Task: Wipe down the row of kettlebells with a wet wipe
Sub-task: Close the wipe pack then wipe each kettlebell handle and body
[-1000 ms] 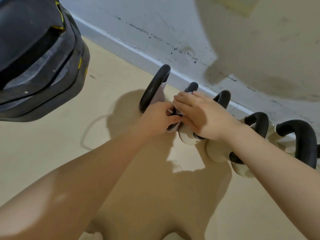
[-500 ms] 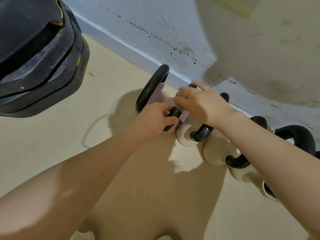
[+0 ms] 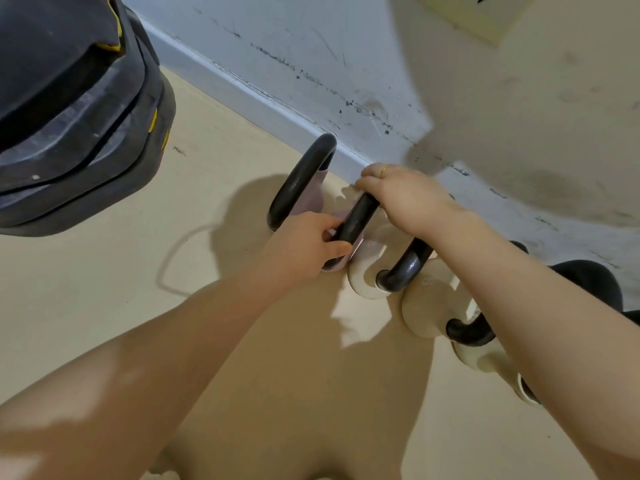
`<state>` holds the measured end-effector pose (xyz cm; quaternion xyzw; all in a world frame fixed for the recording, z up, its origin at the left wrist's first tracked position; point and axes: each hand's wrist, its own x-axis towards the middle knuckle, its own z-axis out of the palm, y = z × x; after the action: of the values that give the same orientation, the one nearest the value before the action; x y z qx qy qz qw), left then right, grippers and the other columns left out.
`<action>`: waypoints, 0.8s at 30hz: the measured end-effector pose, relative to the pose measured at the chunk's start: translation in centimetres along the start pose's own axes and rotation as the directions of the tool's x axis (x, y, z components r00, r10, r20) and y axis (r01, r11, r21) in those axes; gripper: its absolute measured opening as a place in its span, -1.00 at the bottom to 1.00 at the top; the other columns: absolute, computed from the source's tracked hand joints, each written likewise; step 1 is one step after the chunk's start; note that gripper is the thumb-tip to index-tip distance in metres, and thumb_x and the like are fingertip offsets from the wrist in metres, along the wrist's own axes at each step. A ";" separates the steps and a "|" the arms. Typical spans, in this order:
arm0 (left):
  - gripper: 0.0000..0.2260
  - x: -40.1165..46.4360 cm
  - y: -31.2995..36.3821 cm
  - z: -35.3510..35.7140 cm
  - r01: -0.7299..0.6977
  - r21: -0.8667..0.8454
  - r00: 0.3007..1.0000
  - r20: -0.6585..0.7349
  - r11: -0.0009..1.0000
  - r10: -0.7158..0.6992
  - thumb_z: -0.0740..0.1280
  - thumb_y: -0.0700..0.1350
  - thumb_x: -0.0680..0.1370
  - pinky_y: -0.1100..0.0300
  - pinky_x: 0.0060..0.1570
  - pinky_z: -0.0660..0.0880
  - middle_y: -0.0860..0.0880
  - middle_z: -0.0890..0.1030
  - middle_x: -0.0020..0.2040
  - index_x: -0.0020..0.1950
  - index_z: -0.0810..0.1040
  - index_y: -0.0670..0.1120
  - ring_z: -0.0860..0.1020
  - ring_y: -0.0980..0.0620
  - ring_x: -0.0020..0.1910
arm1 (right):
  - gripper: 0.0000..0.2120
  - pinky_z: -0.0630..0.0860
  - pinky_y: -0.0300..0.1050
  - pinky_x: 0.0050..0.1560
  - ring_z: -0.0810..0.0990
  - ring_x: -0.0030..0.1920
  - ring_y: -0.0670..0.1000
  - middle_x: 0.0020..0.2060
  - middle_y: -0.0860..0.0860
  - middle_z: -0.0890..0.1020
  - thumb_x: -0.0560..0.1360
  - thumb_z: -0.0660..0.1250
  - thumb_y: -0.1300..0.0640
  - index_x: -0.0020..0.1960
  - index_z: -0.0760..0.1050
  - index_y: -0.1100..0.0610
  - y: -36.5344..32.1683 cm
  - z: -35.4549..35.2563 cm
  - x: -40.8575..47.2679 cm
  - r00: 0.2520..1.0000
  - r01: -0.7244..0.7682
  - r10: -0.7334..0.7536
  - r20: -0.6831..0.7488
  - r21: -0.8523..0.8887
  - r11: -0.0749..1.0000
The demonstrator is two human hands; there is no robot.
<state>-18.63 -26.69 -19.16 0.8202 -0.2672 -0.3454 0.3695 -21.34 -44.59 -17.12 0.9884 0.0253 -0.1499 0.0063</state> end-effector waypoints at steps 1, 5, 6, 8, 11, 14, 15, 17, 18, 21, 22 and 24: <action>-0.94 0.0 0.1 0.0 0.006 -0.005 1.000 0.006 1.000 -0.006 0.34 -0.12 0.49 0.32 -0.38 0.28 0.07 0.42 -0.43 -0.10 0.58 -0.08 0.36 0.14 -0.43 | -0.68 0.50 0.06 -0.04 0.49 0.08 0.21 0.11 0.10 0.52 0.49 0.14 0.20 0.20 0.48 0.17 -0.6 0.0 -0.5 0.997 0.077 -0.076 -0.031 0.018 0.997; -0.85 0.0 -0.1 0.0 0.027 -0.009 1.000 -0.009 1.000 -0.027 0.36 -0.11 0.47 0.29 -0.36 0.27 0.01 0.43 -0.40 -0.19 0.52 -0.19 0.36 0.08 -0.40 | -0.68 0.49 0.03 0.02 0.56 0.06 0.21 -0.01 0.10 0.65 0.45 0.10 0.22 0.06 0.57 0.21 -1.4 0.3 -1.9 0.918 0.393 -0.390 -0.077 0.029 0.919; -0.85 0.1 -0.2 0.1 0.027 -0.012 1.000 -0.011 1.000 -0.027 0.36 -0.11 0.47 0.27 -0.34 0.29 -0.02 0.44 -0.38 -0.16 0.54 -0.20 0.37 0.07 -0.38 | -0.72 0.49 0.05 0.01 0.55 0.07 0.22 0.00 0.10 0.64 0.44 0.17 0.25 0.07 0.56 0.21 -1.1 0.3 -1.7 0.926 0.373 -0.370 -0.076 0.033 0.927; -0.85 0.1 -0.3 0.2 0.022 -0.016 1.000 -0.016 1.000 -0.022 0.35 -0.10 0.47 0.20 -0.27 0.32 -0.04 0.46 -0.35 -0.08 0.58 -0.18 0.39 0.06 -0.35 | -0.73 0.49 0.07 -0.01 0.51 0.09 0.22 0.04 0.10 0.57 0.42 0.25 0.29 0.11 0.51 0.18 0.1 0.4 -0.4 0.978 0.208 -0.205 -0.047 0.082 0.975; -0.85 0.2 -0.5 0.3 0.019 -0.017 1.000 -0.025 1.000 -0.019 0.35 -0.10 0.46 0.17 -0.24 0.35 -0.09 0.49 -0.32 -0.06 0.59 -0.16 0.40 0.05 -0.33 | -0.70 0.47 0.07 0.03 0.45 0.14 0.18 0.09 0.13 0.51 0.45 0.16 0.30 0.17 0.44 0.19 0.7 0.3 1.2 0.998 -0.012 0.007 0.066 0.068 0.998; -0.86 0.4 -0.6 0.1 0.024 -0.023 1.000 -0.007 0.999 -0.024 0.36 -0.11 0.46 0.20 -0.29 0.33 -0.10 0.52 -0.33 -0.09 0.58 -0.18 0.40 0.07 -0.36 | -0.78 0.41 -0.03 -0.08 0.49 0.02 0.19 -0.07 0.13 0.54 0.42 0.23 0.31 0.06 0.49 0.22 -1.1 0.7 0.6 0.999 0.037 -0.036 -0.009 0.105 0.994; -0.86 0.5 -0.5 0.0 0.024 -0.017 1.000 0.004 1.000 -0.024 0.36 -0.11 0.45 0.23 -0.32 0.31 -0.06 0.49 -0.37 -0.10 0.57 -0.18 0.39 0.09 -0.39 | -0.80 0.36 -0.08 -0.12 0.51 -0.04 0.19 -0.13 0.14 0.54 0.43 0.24 0.33 0.02 0.52 0.23 -1.6 0.8 -0.1 0.997 0.072 -0.070 -0.023 0.168 0.983; -0.92 0.6 -0.4 -0.2 0.029 -0.023 0.999 0.029 0.999 -0.028 0.37 -0.10 0.45 0.28 -0.34 0.34 0.02 0.48 -0.41 -0.13 0.57 -0.10 0.40 0.17 -0.43 | -0.79 0.33 -0.10 -0.13 0.52 -0.07 0.18 -0.13 0.17 0.57 0.38 0.28 0.37 0.00 0.55 0.24 -1.3 0.8 -0.2 0.991 0.136 -0.135 -0.021 0.238 0.962; -0.94 0.7 -0.4 -0.3 0.036 -0.039 0.998 0.050 0.999 -0.034 0.37 -0.10 0.45 0.29 -0.30 0.40 0.00 0.54 -0.38 -0.11 0.57 -0.04 0.44 0.18 -0.41 | -0.76 0.31 -0.11 -0.10 0.50 -0.05 0.18 -0.10 0.17 0.57 0.34 0.28 0.39 -0.01 0.53 0.24 -0.6 0.8 0.2 0.993 0.121 -0.120 -0.017 0.253 0.960; -0.84 0.8 -0.1 -0.7 0.045 -0.068 0.993 0.115 0.997 -0.037 0.35 -0.13 0.47 0.16 -0.20 0.50 -0.11 0.61 -0.27 0.04 0.58 -0.05 0.50 0.05 -0.32 | -0.68 0.28 -0.13 -0.05 0.45 0.07 0.17 0.04 0.15 0.50 0.34 0.17 0.46 -0.01 0.45 0.17 1.3 1.0 1.8 0.996 -0.081 0.059 0.070 0.368 0.926; -0.84 0.9 0.0 -0.7 0.039 -0.058 0.992 0.124 0.998 -0.032 0.34 -0.14 0.47 0.19 -0.24 0.47 -0.07 0.57 -0.31 0.04 0.58 -0.09 0.48 0.07 -0.35 | -0.68 0.28 -0.12 -0.03 0.45 0.08 0.17 0.06 0.15 0.49 0.34 0.16 0.46 -0.02 0.44 0.15 1.3 1.1 2.0 0.992 -0.113 0.085 0.089 0.388 0.915; -0.87 0.7 -0.1 -0.7 0.033 -0.031 0.991 0.129 0.999 -0.029 0.34 -0.14 0.47 0.31 -0.32 0.39 0.04 0.50 -0.40 0.00 0.58 -0.12 0.43 0.16 -0.42 | -0.67 0.29 -0.11 -0.02 0.43 0.07 0.16 0.05 0.15 0.49 0.32 0.17 0.45 0.01 0.45 0.17 0.8 1.1 1.7 0.994 -0.098 0.074 0.076 0.380 0.920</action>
<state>-17.59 -26.80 -19.17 0.7939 -0.2720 -0.4077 0.3598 -20.01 -45.34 -18.70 0.9658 -0.0481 -0.1813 -0.1793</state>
